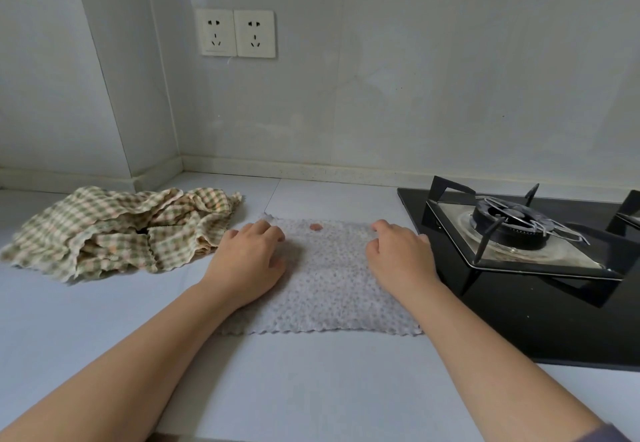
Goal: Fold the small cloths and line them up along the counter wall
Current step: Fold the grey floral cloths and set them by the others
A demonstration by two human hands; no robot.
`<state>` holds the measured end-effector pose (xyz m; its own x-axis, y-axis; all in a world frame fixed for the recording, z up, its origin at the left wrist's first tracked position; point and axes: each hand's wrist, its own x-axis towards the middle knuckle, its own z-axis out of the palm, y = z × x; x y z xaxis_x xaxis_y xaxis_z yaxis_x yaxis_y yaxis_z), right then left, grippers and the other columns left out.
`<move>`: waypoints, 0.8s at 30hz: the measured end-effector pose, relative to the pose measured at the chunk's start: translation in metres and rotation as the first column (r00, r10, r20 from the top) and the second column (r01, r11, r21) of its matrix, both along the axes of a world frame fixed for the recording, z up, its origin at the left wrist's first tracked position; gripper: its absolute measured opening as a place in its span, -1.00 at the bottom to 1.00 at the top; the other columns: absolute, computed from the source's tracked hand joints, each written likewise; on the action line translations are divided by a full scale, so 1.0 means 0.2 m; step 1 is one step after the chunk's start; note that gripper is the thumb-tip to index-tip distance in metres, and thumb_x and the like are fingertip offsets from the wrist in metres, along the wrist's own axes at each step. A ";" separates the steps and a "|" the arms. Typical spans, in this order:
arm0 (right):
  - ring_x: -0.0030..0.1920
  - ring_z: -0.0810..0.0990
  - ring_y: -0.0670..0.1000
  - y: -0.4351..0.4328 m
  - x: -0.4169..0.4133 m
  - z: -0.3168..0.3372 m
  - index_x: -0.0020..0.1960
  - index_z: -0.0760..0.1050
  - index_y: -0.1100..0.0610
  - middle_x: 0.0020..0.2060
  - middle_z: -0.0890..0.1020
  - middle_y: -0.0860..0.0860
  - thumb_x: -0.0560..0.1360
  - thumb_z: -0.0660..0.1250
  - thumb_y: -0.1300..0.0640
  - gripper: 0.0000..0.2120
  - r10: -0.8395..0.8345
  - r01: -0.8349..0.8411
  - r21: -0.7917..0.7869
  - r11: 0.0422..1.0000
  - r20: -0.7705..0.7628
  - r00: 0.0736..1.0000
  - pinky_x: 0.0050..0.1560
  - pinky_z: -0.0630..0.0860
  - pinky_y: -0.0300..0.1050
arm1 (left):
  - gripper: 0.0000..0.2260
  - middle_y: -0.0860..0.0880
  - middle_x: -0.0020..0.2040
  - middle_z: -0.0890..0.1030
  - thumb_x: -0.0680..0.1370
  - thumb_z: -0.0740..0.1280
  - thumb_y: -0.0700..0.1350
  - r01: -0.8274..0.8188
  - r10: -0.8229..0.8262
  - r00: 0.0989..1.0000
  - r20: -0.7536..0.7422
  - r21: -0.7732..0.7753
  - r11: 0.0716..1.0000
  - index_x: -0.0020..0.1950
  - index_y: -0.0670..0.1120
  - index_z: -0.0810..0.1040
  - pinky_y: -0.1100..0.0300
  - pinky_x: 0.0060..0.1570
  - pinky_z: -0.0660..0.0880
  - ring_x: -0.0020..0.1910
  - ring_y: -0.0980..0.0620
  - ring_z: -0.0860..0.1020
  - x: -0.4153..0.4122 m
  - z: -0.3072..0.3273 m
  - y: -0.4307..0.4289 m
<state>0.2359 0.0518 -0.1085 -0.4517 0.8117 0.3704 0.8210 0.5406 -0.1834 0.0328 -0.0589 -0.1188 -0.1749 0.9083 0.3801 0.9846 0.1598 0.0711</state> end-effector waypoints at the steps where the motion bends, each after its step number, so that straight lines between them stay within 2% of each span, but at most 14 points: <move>1: 0.16 0.50 0.08 0.00 0.00 0.00 0.31 0.41 0.11 0.19 0.56 0.04 0.59 0.06 0.16 -0.66 0.060 -0.061 -0.012 0.998 -0.056 0.997 0.16 0.37 -0.03 | -0.74 0.01 0.15 0.52 0.55 0.21 0.01 0.005 -0.005 1.000 -0.003 0.041 0.999 0.20 -0.01 0.50 0.11 0.07 0.31 0.17 -0.03 0.48 0.00 0.00 0.00; 3: 0.17 0.51 0.06 0.00 -0.01 0.00 0.29 0.45 0.10 0.21 0.56 0.02 0.59 0.07 0.17 -0.68 0.142 -0.154 -0.084 0.985 -0.129 0.981 0.16 0.43 -0.06 | -0.68 0.03 0.11 0.52 0.54 0.14 0.11 0.012 -0.012 1.000 0.019 -0.006 1.000 0.16 0.00 0.51 0.12 0.03 0.34 0.13 -0.03 0.50 0.02 0.01 0.00; 5: 0.21 0.49 0.07 -0.01 -0.02 -0.02 0.33 0.41 0.08 0.25 0.54 0.02 0.60 0.05 0.15 -0.66 0.151 -0.156 -0.141 0.978 -0.047 0.987 0.21 0.40 -0.05 | -0.51 0.06 0.28 0.45 0.52 0.02 0.25 0.006 0.000 0.999 0.033 -0.152 0.988 0.31 0.05 0.42 0.04 0.21 0.31 0.27 0.02 0.42 0.02 -0.01 0.00; 7: 0.31 0.42 0.08 -0.01 -0.01 -0.03 0.43 0.30 0.07 0.36 0.45 0.03 0.61 0.01 0.13 -0.60 0.149 -0.143 -0.183 0.973 0.018 0.989 0.34 0.28 0.00 | -0.45 0.07 0.38 0.39 0.51 0.00 0.28 0.006 0.011 0.995 0.097 -0.173 0.985 0.38 0.04 0.36 -0.06 0.34 0.23 0.36 0.05 0.35 0.01 -0.03 0.00; 9: 0.38 0.35 0.05 0.00 0.00 -0.03 0.45 0.28 0.09 0.41 0.38 0.02 0.61 0.02 0.14 -0.59 0.173 -0.175 -0.175 0.969 -0.027 0.985 0.41 0.22 0.01 | -0.59 0.02 0.25 0.51 0.52 0.13 0.15 0.006 -0.012 0.993 0.120 0.052 0.999 0.24 -0.02 0.49 0.01 0.20 0.35 0.25 -0.02 0.46 0.01 -0.01 -0.01; 11: 0.25 0.46 0.04 0.00 0.00 -0.01 0.35 0.40 0.10 0.30 0.48 0.03 0.60 0.07 0.17 -0.65 0.205 -0.224 -0.128 0.966 -0.146 0.968 0.27 0.37 -0.04 | -0.86 0.04 -0.07 0.60 0.53 0.26 -0.03 0.014 -0.051 0.989 0.139 0.258 0.966 -0.01 -0.05 0.56 0.13 -0.11 0.42 -0.05 -0.05 0.58 0.03 0.02 -0.01; 12: 0.14 0.51 0.03 -0.01 0.00 0.00 0.28 0.46 0.09 0.20 0.54 0.01 0.59 0.09 0.17 -0.69 0.214 -0.238 -0.119 0.964 -0.184 0.959 0.16 0.44 -0.06 | -0.90 0.07 -0.17 0.59 0.53 0.27 -0.05 0.026 -0.074 0.982 0.173 0.265 0.964 -0.07 -0.04 0.55 0.15 -0.20 0.43 -0.14 -0.03 0.58 0.05 0.04 -0.01; 13: 0.08 0.53 0.02 -0.02 -0.01 0.00 0.23 0.49 0.08 0.13 0.58 -0.01 0.59 0.11 0.17 -0.72 0.221 -0.246 -0.124 0.961 -0.187 0.957 0.09 0.46 -0.08 | -0.87 0.08 -0.16 0.59 0.53 0.26 -0.01 0.056 -0.098 0.976 0.193 0.211 0.976 -0.07 -0.03 0.55 0.15 -0.19 0.45 -0.13 -0.01 0.58 0.05 0.04 -0.01; 14: 0.08 0.53 0.02 -0.02 -0.02 0.00 0.21 0.50 0.08 0.12 0.59 -0.02 0.59 0.11 0.16 -0.72 0.230 -0.252 -0.132 0.959 -0.160 0.960 0.08 0.46 -0.09 | -0.78 0.08 -0.08 0.59 0.52 0.22 0.08 0.093 -0.113 0.978 0.174 0.122 0.988 -0.01 0.00 0.56 0.14 -0.11 0.47 -0.06 0.00 0.57 0.06 0.02 0.00; 17: 0.28 0.43 0.05 -0.02 -0.03 -0.04 0.32 0.43 0.06 0.27 0.51 0.00 0.61 0.10 0.06 -0.68 0.247 -0.256 -0.184 0.949 -0.067 0.967 0.28 0.33 -0.06 | -0.38 0.11 0.21 0.51 0.38 -0.04 0.35 0.124 -0.114 0.987 0.111 -0.080 0.989 0.27 0.07 0.46 0.13 0.17 0.33 0.17 0.05 0.49 0.05 -0.02 0.00; 19: 0.40 0.31 0.01 -0.02 -0.03 -0.04 0.41 0.31 0.01 0.39 0.39 -0.05 0.60 0.11 -0.09 -0.58 0.257 -0.258 -0.214 0.942 -0.034 0.966 0.43 0.12 0.00 | -0.28 0.12 0.21 0.50 0.32 -0.09 0.44 0.139 -0.125 0.984 0.131 -0.110 0.984 0.30 0.08 0.40 0.12 0.21 0.30 0.14 0.06 0.50 0.04 -0.03 0.01; 21: 0.47 0.17 -0.05 -0.04 -0.03 -0.03 0.45 0.23 -0.05 0.45 0.29 -0.11 0.54 0.17 -0.22 -0.46 0.297 -0.295 -0.218 0.930 -0.025 0.955 0.48 -0.05 0.07 | -0.40 0.12 0.07 0.53 0.36 0.04 0.44 0.171 -0.159 0.977 0.145 -0.080 0.982 0.19 0.08 0.43 0.13 0.10 0.36 0.00 0.06 0.53 0.05 -0.04 0.01; 22: 0.49 0.13 -0.05 -0.05 -0.04 -0.03 0.47 0.20 -0.08 0.46 0.25 -0.13 0.50 0.20 -0.26 -0.40 0.321 -0.318 -0.221 0.922 -0.024 0.947 0.49 -0.07 0.08 | -0.53 0.10 -0.01 0.53 0.42 0.15 0.36 0.178 -0.170 0.971 0.171 -0.034 0.983 0.11 0.05 0.46 0.14 0.01 0.38 -0.06 0.04 0.53 0.05 -0.04 0.02; 24: 0.49 0.13 -0.06 -0.08 -0.05 -0.04 0.47 0.17 -0.11 0.46 0.23 -0.14 0.45 0.27 -0.27 -0.33 0.371 -0.368 -0.212 0.905 -0.024 0.928 0.49 0.00 0.08 | -0.82 0.04 -0.12 0.52 0.53 0.29 0.05 0.153 -0.171 0.955 0.243 0.089 0.984 -0.02 -0.05 0.50 0.12 -0.12 0.42 -0.10 -0.05 0.54 0.06 -0.05 0.02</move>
